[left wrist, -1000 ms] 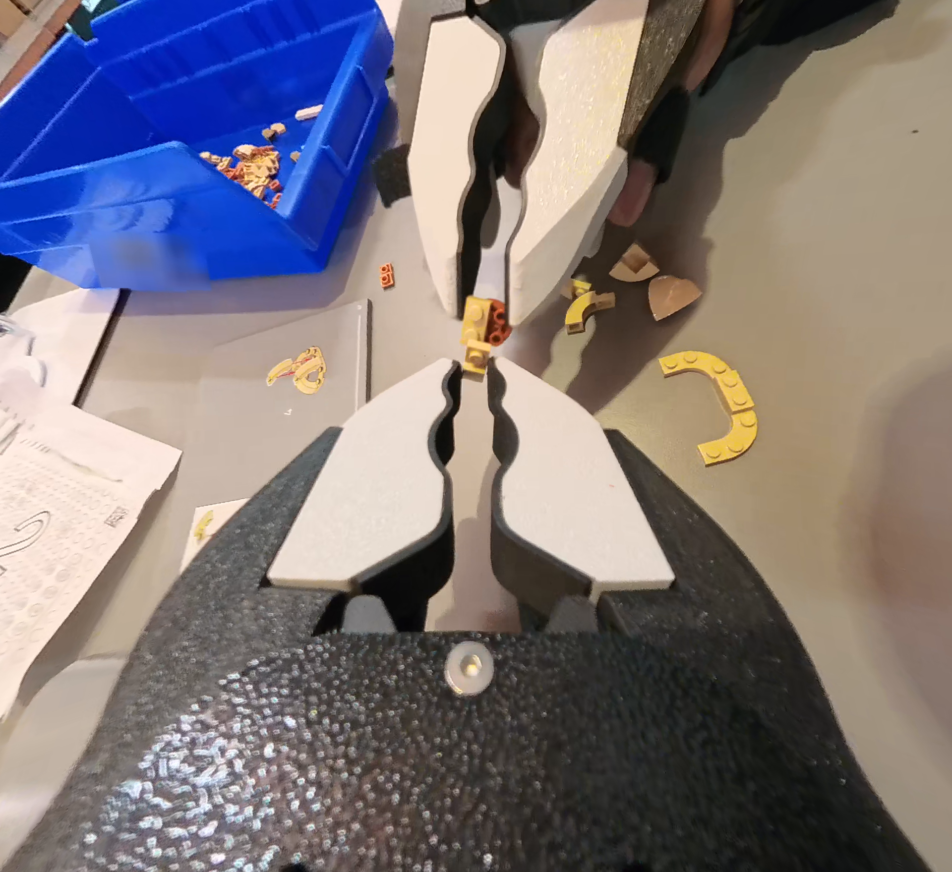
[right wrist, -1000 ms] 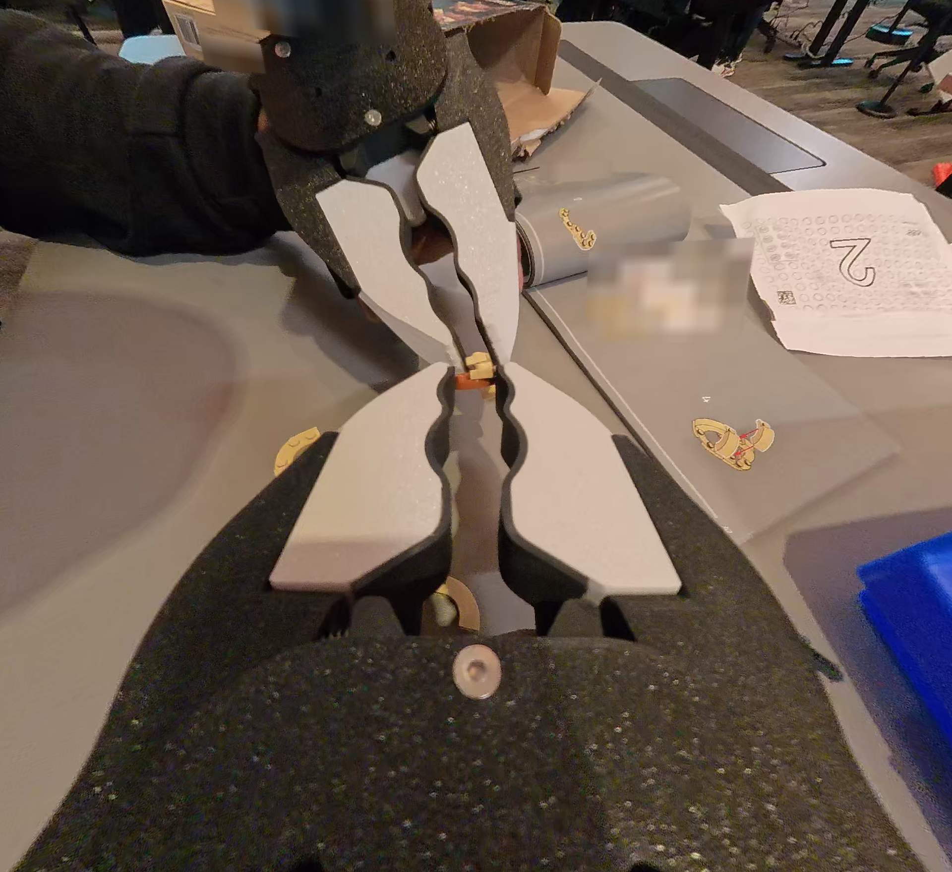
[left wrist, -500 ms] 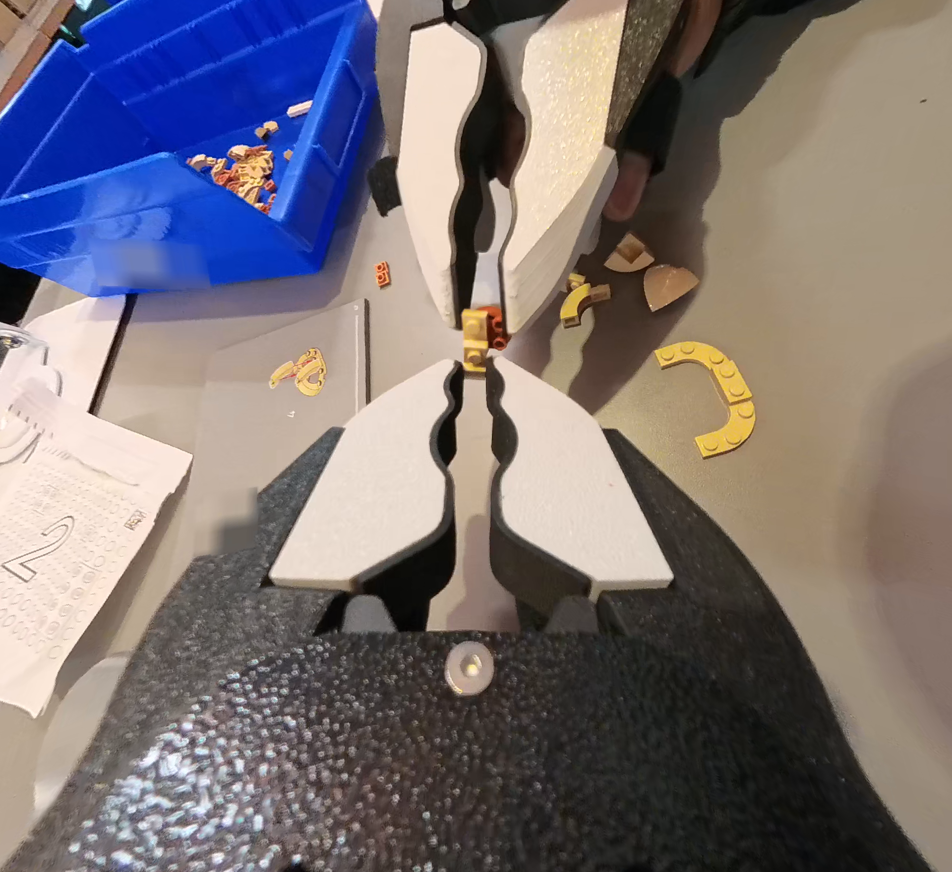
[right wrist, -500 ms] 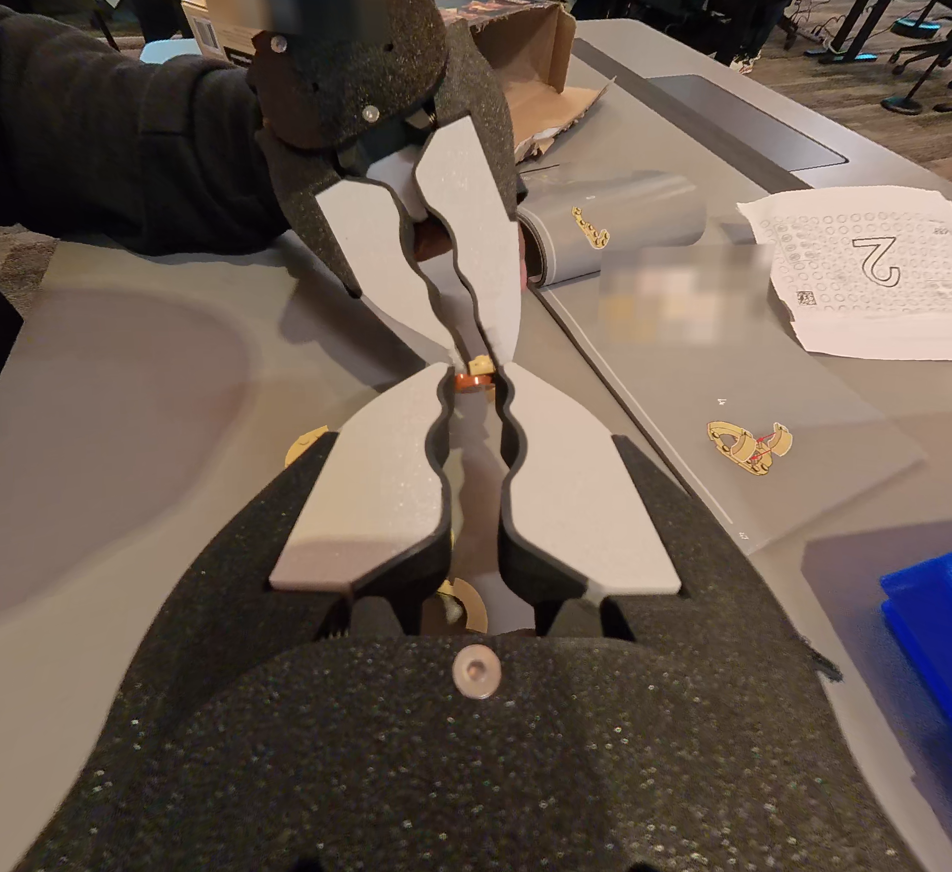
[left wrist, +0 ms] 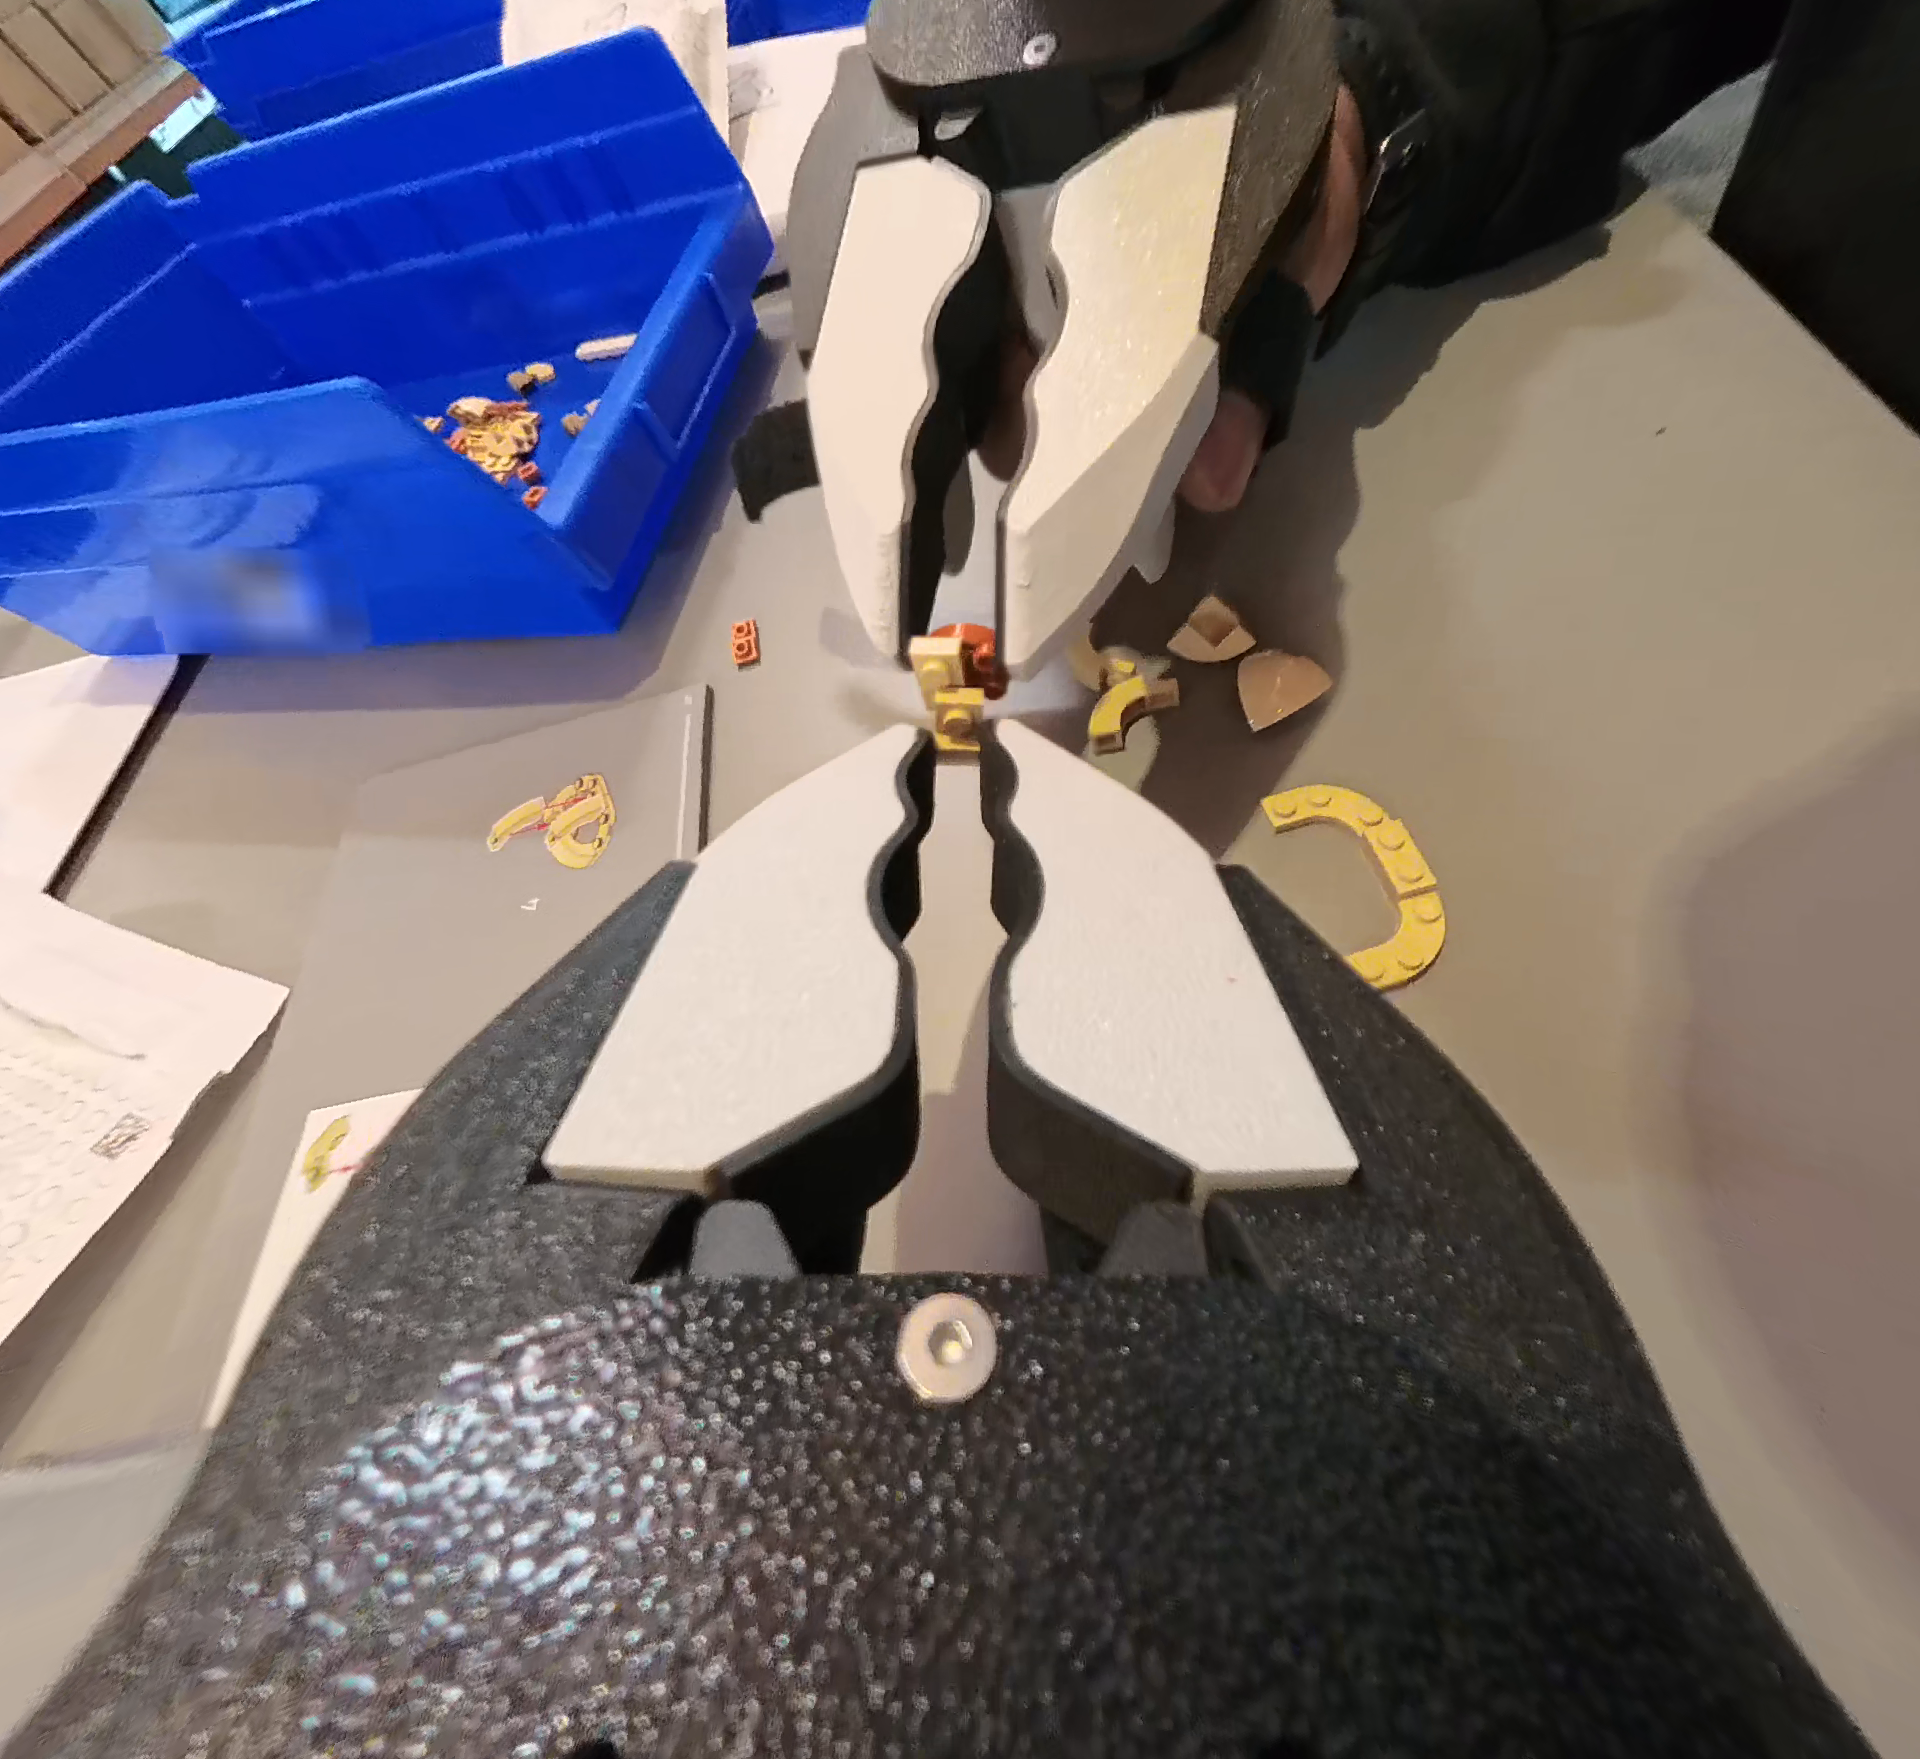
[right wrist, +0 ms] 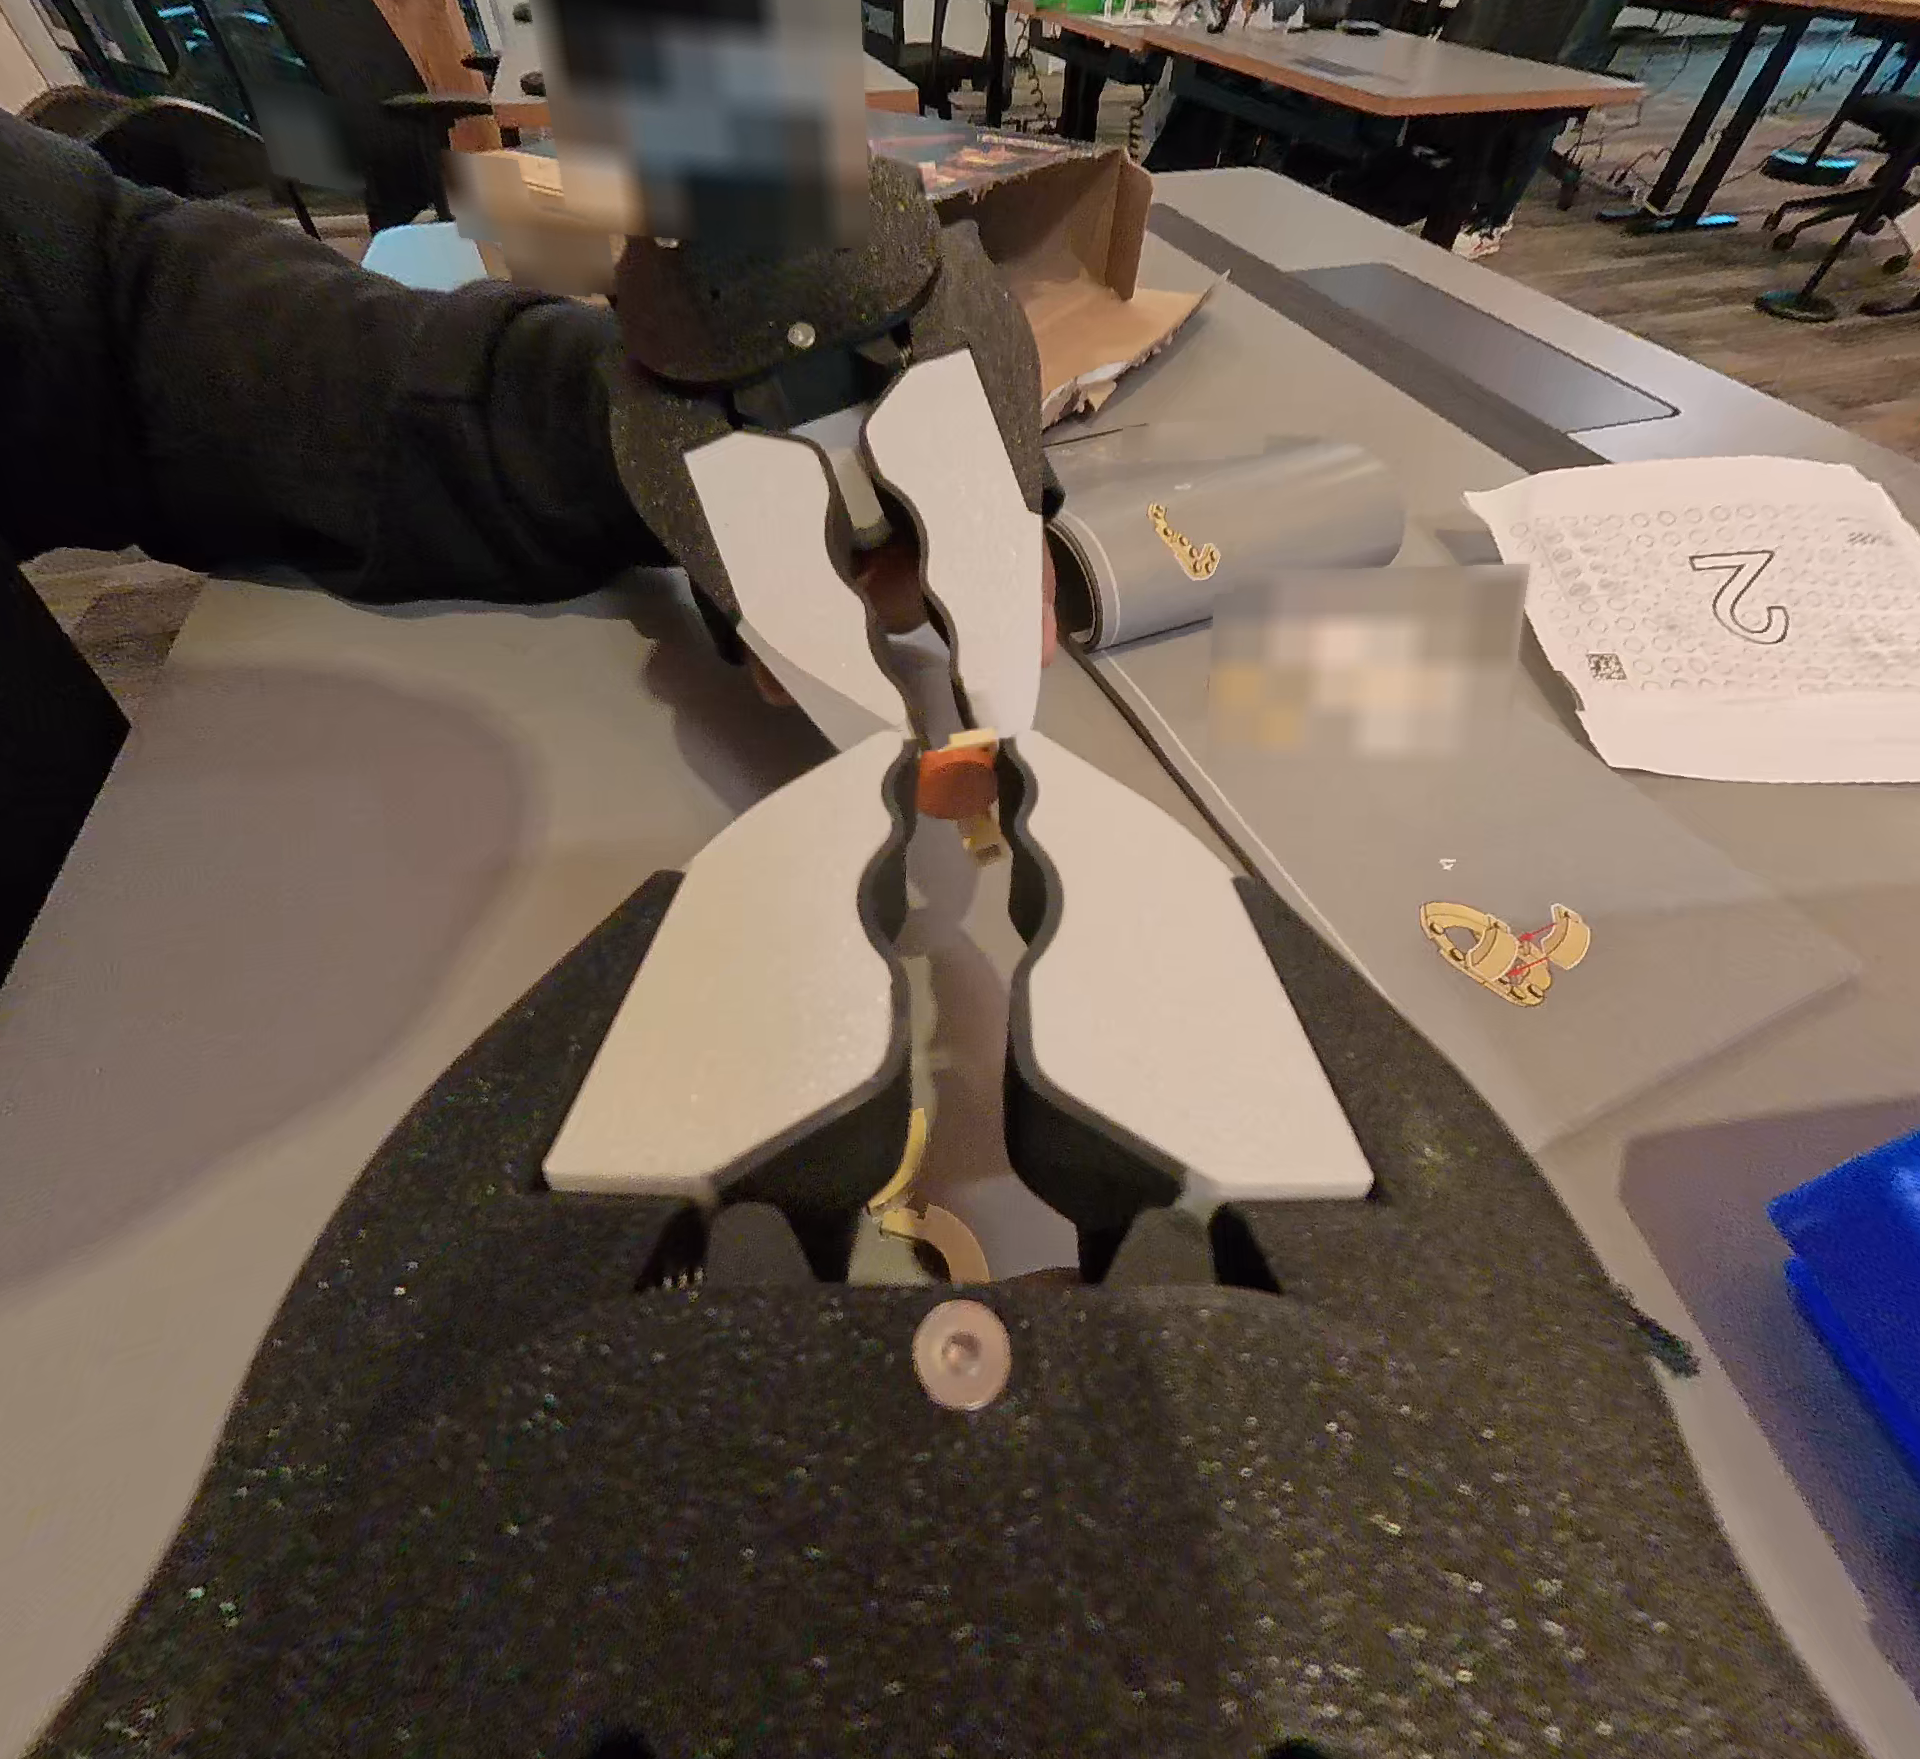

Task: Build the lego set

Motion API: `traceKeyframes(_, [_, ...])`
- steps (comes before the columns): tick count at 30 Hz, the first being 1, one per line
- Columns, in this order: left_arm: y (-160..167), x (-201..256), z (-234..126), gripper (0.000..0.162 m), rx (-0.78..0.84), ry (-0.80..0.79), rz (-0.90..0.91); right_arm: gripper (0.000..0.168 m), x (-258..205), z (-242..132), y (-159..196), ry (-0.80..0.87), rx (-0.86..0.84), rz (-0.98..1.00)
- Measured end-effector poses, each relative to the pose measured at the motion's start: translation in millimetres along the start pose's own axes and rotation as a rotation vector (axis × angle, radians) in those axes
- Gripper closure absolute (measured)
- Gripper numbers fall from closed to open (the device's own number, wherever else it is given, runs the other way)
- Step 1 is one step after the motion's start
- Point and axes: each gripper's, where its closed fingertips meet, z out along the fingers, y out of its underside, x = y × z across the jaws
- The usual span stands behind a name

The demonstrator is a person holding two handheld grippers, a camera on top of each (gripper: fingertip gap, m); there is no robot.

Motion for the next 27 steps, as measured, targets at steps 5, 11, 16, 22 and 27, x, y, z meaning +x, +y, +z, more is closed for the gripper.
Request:
traceKeyframes(5, [-8.1, 2.5, -0.9, 0.154, 0.086, 0.040, -0.066, 0.154, -1.6, -3.3, -8.1, -0.016, 0.053, 0.015])
traceKeyframes(11, [-14.5, 4.4, -1.0, 0.154, 0.156, 0.072, -0.126, 0.155, -5.5, -8.0, -19.4, -0.043, 0.132, 0.030])
traceKeyframes(16, [-20.7, 6.6, -2.1, 0.154, 0.202, 0.091, -0.149, 0.155, -7.9, -10.5, -24.8, -0.058, 0.171, 0.038])
traceKeyframes(22, [-26.6, 7.0, -3.1, 0.154, 0.235, 0.094, -0.168, 0.155, -8.1, -14.0, -29.8, -0.103, 0.230, 0.114])
traceKeyframes(27, [-32.0, 5.4, -4.7, 0.154, 0.261, 0.085, -0.183, 0.154, -6.5, -17.6, -34.5, -0.142, 0.285, 0.201])
